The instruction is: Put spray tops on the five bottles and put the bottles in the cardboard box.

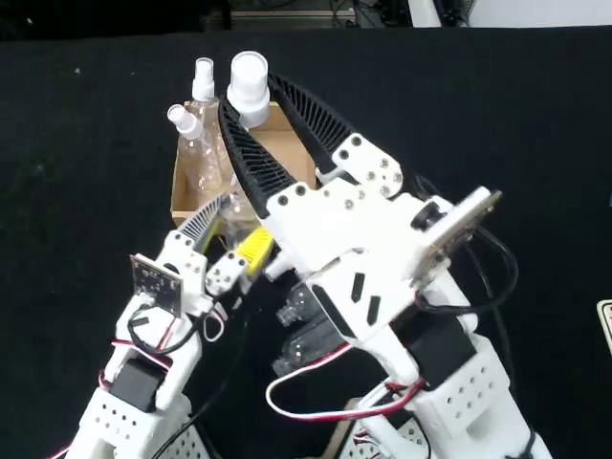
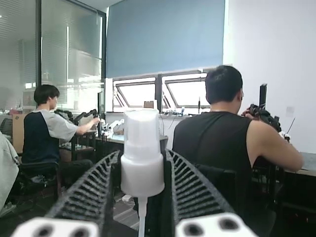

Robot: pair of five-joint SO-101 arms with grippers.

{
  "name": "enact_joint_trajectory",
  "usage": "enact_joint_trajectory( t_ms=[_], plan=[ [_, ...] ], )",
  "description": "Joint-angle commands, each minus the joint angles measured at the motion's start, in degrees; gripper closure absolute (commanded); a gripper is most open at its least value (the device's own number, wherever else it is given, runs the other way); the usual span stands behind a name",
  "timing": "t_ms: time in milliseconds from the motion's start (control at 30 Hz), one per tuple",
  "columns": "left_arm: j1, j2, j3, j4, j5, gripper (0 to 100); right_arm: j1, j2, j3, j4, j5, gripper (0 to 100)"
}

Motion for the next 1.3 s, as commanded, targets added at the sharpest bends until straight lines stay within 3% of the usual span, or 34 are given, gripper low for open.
enact_joint_trajectory(
  t_ms=[0, 300, 533, 1267],
  plan=[
    [-1.19, -0.70, 1.27, -1.76, 0.62, 97, -0.53, 3.47, -2.24, -1.76, 0.53, 98.5],
    [-1.10, -0.70, 1.27, -1.76, 0.62, 97, -0.35, 5.58, -3.12, -1.85, 0.62, 98.7],
    [-1.10, -0.70, 1.27, -1.76, 0.62, 97, 4.31, 2.51, -3.30, -1.67, 0.44, 98.7],
    [-1.63, -0.70, 1.27, -1.76, 0.62, 97, 1.41, 5.32, -4.00, 4.84, 0.62, 98.7]
  ],
)
